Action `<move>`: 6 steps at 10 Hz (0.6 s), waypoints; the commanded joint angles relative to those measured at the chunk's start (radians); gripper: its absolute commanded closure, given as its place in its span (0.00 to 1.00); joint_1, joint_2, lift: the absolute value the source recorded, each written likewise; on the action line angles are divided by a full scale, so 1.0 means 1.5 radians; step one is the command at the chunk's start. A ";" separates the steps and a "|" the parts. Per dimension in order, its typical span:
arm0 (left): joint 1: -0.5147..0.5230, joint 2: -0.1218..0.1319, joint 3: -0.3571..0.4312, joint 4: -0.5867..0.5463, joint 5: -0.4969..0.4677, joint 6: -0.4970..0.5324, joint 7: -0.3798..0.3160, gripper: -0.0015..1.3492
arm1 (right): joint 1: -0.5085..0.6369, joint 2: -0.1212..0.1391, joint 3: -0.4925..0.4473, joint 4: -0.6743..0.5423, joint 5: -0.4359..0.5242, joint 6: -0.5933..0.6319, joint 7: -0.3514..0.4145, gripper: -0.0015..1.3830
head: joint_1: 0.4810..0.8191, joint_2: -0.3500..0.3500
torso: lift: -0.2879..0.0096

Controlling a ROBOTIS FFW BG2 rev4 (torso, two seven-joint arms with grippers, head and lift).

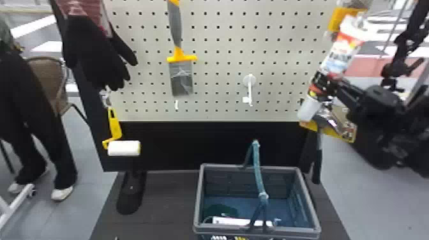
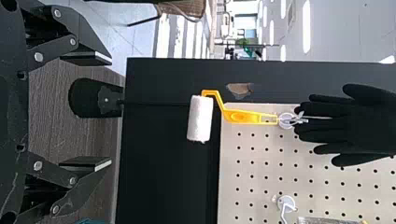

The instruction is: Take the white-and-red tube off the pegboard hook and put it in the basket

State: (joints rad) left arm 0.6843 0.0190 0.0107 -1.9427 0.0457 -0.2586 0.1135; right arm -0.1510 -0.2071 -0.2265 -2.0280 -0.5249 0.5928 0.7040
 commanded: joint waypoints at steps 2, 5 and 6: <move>0.001 0.000 0.000 0.000 0.001 0.001 0.000 0.37 | 0.067 0.015 -0.017 0.000 -0.024 -0.030 -0.013 0.76 | 0.20 0.50 | 0.63; -0.002 -0.001 -0.002 0.005 0.002 0.000 0.000 0.37 | 0.128 0.041 -0.018 0.011 -0.047 -0.069 -0.035 0.76 | 0.20 0.50 | 0.63; -0.002 -0.001 -0.002 0.005 0.002 -0.002 0.000 0.37 | 0.144 0.050 -0.019 0.031 -0.063 -0.085 -0.038 0.76 | 0.20 0.50 | 0.63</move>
State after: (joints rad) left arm 0.6814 0.0170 0.0077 -1.9363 0.0492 -0.2602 0.1135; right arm 0.0483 -0.1417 -0.2538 -2.0001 -0.6044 0.4810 0.6483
